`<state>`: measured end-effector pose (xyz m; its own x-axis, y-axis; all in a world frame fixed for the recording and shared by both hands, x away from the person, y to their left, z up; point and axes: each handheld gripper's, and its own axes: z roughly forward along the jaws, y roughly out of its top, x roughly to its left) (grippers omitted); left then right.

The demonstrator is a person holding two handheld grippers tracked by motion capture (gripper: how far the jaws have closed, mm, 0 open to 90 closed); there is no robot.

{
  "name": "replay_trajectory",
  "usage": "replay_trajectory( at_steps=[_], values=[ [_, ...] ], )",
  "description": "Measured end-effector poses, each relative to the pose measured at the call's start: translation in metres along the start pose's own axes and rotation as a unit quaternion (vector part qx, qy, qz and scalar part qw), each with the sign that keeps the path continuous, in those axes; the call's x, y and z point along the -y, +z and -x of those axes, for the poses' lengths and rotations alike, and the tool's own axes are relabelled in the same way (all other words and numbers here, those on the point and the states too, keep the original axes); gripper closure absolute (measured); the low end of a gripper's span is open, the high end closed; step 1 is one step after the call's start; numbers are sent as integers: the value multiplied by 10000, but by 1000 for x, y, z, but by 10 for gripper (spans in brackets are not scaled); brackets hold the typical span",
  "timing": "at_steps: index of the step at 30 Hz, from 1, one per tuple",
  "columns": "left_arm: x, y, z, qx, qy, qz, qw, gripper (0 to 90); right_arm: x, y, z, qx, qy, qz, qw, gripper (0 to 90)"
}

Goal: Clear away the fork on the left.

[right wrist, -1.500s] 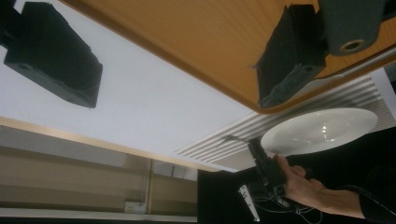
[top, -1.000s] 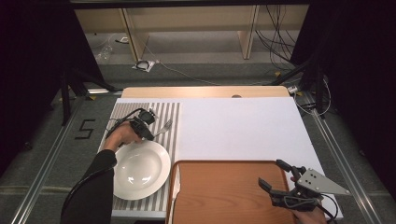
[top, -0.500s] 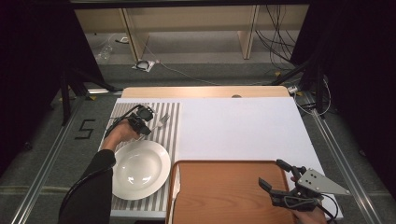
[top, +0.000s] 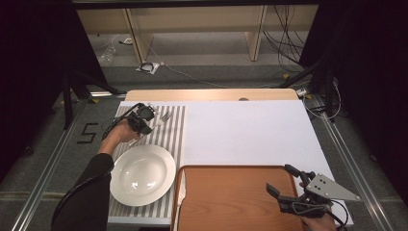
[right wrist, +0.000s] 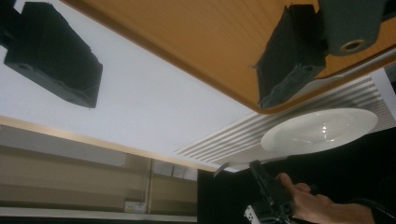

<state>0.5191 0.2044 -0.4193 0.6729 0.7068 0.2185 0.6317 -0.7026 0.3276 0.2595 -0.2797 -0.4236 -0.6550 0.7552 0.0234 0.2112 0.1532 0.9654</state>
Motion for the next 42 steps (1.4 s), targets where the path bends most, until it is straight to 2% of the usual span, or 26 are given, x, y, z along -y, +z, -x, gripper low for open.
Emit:
replay_trajectory(
  at_steps=[2, 9, 14, 24, 31, 35, 42],
  values=[
    [0, -5, 0, -5, 11, 13, 10000, 834, 0, 0, 0, 3, 5, -11, 10000, 152],
    [-2, -22, 4, 187, -221, 51, 9996, 834, 0, 1, 0, -2, -1, -7, 10000, 152],
    [-3, -33, 15, 362, -307, 181, 9987, 834, 0, 0, 0, 3, 5, -8, 10000, 152],
    [-6, -47, 34, 620, -361, 240, 9971, 834, 0, 1, 0, -4, 3, -7, 10000, 153],
    [-4, -56, 51, 876, -397, 455, 9943, 834, 0, 0, -1, 0, 9, -11, 10000, 153],
    [1, -62, 61, 931, -304, 547, 9937, 834, 0, 0, -1, -3, 22, -7, 10000, 152],
    [11, -74, 78, 1099, -264, 878, 9897, 835, 0, 0, -1, -8, 27, 0, 10000, 152]
  ],
)
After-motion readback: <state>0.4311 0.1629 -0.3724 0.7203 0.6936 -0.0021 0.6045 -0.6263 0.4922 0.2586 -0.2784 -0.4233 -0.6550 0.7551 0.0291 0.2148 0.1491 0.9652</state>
